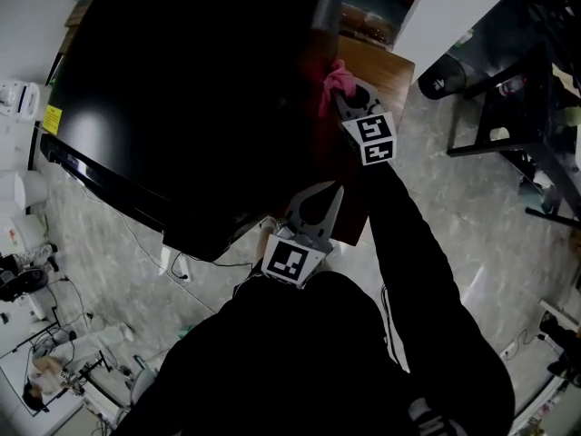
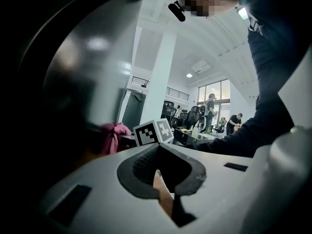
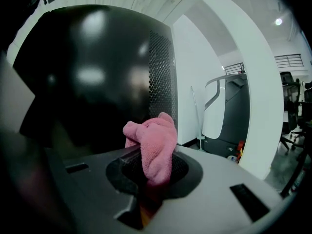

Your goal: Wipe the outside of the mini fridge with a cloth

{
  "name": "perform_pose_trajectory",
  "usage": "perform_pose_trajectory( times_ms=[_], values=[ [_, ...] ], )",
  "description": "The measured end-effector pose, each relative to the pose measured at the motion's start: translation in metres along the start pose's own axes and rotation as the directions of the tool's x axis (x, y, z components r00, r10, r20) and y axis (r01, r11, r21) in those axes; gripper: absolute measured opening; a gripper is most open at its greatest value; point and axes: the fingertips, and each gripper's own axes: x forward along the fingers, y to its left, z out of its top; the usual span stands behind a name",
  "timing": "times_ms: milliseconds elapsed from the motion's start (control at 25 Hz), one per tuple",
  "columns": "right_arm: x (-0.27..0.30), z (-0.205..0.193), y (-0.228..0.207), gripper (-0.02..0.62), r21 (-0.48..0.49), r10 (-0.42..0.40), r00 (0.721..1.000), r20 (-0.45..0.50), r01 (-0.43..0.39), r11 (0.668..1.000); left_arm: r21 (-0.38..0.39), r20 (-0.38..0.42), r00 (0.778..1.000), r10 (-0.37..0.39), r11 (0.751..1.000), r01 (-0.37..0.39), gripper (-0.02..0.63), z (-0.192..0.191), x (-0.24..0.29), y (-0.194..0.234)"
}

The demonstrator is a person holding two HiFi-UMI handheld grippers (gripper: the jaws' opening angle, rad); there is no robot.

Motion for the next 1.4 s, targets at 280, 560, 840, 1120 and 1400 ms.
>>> perform_pose_trajectory(
  times_ms=[280,560,840,1120,1400],
  values=[
    [0.014,-0.045,-0.007,0.058,0.000,-0.009,0.992,-0.129,0.009,1.000,0.007,-0.020,1.000,-0.011,1.000,0.012,0.005,-0.008,0.004,-0.006],
    [0.004,-0.058,-0.006,0.060,-0.007,-0.002,0.976,-0.217,0.001,1.000,0.022,-0.020,1.000,-0.010,1.000,0.011,0.005,-0.004,-0.001,-0.017],
    [-0.064,0.022,0.012,0.061,-0.032,0.021,0.998,-0.054,-0.023,0.999,0.030,0.014,1.000,-0.016,0.999,0.015,0.005,0.030,-0.024,-0.031],
    [-0.178,0.164,0.079,0.061,-0.092,0.147,0.966,0.212,-0.130,0.987,0.095,0.049,0.998,-0.043,0.995,0.038,0.006,0.072,-0.074,-0.062],
    [-0.223,0.237,0.148,0.063,-0.127,0.307,0.911,0.274,-0.282,0.951,0.113,0.089,0.996,-0.030,0.993,0.020,0.005,0.107,-0.112,-0.072]
  ],
)
